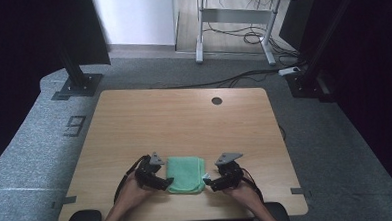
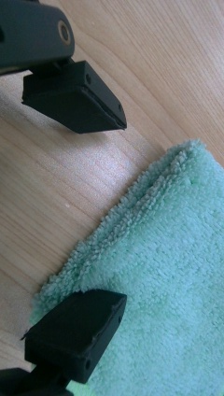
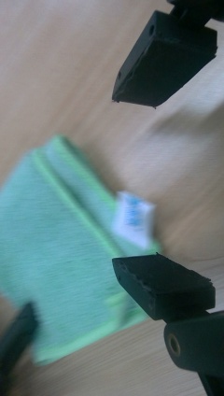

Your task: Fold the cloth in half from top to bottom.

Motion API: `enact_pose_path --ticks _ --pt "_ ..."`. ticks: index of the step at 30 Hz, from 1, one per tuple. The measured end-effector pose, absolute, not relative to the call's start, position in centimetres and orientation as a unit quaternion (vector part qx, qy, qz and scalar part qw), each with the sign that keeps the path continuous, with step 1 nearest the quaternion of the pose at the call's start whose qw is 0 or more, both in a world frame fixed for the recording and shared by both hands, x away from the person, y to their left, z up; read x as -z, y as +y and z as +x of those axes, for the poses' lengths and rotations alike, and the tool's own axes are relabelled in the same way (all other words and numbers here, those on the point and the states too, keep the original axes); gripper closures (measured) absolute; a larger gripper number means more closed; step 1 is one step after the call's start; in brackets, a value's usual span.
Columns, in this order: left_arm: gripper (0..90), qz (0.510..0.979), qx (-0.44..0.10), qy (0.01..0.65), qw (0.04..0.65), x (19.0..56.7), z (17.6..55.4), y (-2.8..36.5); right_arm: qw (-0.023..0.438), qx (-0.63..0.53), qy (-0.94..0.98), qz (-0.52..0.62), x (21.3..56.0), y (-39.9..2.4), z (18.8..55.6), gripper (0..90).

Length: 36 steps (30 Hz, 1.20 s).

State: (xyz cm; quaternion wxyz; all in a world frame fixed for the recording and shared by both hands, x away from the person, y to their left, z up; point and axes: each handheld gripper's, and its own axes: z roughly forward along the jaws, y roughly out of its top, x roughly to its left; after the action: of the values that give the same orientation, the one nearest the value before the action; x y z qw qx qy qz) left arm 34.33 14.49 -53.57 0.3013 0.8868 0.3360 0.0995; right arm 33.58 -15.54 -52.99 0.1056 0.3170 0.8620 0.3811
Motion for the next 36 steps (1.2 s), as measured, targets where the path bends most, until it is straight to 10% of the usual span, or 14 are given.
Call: enact_pose_path --ticks 36 --pt "13.6 0.880 -0.120 0.345 0.302 53.7 33.0 14.9 0.122 -0.361 0.866 0.322 54.9 -13.6 34.0 13.0"
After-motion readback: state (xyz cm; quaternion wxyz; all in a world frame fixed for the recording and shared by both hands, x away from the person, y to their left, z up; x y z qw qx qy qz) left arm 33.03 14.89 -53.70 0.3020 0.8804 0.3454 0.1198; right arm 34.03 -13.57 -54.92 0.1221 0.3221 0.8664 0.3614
